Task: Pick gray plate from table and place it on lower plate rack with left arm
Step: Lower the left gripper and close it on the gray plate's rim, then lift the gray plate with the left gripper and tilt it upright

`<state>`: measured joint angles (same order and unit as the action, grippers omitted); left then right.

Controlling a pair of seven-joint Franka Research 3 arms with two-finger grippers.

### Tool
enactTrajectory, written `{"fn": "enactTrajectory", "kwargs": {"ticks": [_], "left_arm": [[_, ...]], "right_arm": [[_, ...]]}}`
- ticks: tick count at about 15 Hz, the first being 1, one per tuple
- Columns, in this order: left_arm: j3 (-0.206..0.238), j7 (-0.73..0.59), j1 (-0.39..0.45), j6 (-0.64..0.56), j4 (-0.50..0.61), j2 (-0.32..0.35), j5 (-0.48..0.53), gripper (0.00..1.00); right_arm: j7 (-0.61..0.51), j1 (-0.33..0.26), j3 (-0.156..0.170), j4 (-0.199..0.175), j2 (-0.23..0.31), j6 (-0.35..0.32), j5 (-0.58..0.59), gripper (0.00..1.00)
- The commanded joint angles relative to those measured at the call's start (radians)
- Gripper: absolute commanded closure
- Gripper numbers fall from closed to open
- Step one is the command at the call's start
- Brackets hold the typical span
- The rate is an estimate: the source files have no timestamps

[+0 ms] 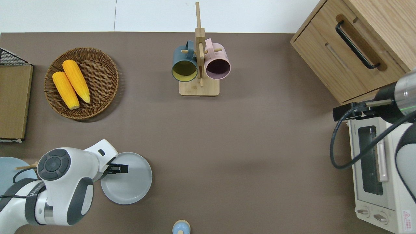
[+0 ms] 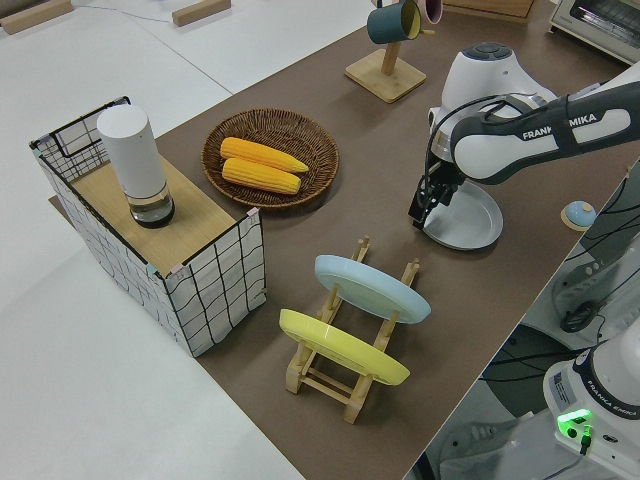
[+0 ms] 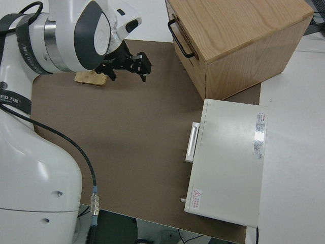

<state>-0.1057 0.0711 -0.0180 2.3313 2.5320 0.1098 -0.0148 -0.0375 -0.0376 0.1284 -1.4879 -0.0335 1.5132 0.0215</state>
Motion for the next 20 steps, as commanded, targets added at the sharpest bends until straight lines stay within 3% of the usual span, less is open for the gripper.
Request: {"fn": "enactTrajectory", "kwargs": {"ticks": [1,7,8,9,13,14,20], "left_arm": [[0.0,0.009,-0.003,0.052,0.024,-0.013,-0.02,0.0],[0.0,0.007,-0.005,0.068,0.028,-0.027,-0.02,0.01],[0.0,0.009,-0.005,0.068,0.028,-0.027,-0.02,0.06],[0.0,0.007,-0.005,0.068,0.028,-0.027,-0.02,0.17],[0.0,0.001,-0.005,0.066,0.028,-0.029,-0.02,0.87],[0.0,-0.005,-0.005,0.066,0.028,-0.029,-0.02,1.0],[-0.002,-0.01,-0.003,0.065,0.027,-0.029,-0.02,1.0]], "right_arm": [[-0.013,-0.022,0.02,0.02,-0.009,-0.016,0.003,0.017],[-0.013,-0.022,0.02,0.021,-0.009,-0.016,0.003,0.017],[-0.013,-0.022,0.02,0.02,-0.009,-0.016,0.003,0.017],[-0.013,-0.022,0.02,0.021,-0.009,-0.016,0.003,0.017],[-0.013,-0.022,0.02,0.021,-0.009,-0.016,0.003,0.017],[-0.013,-0.022,0.02,0.021,-0.009,-0.016,0.003,0.017],[-0.013,-0.022,0.02,0.02,-0.009,-0.016,0.003,0.017]]}}
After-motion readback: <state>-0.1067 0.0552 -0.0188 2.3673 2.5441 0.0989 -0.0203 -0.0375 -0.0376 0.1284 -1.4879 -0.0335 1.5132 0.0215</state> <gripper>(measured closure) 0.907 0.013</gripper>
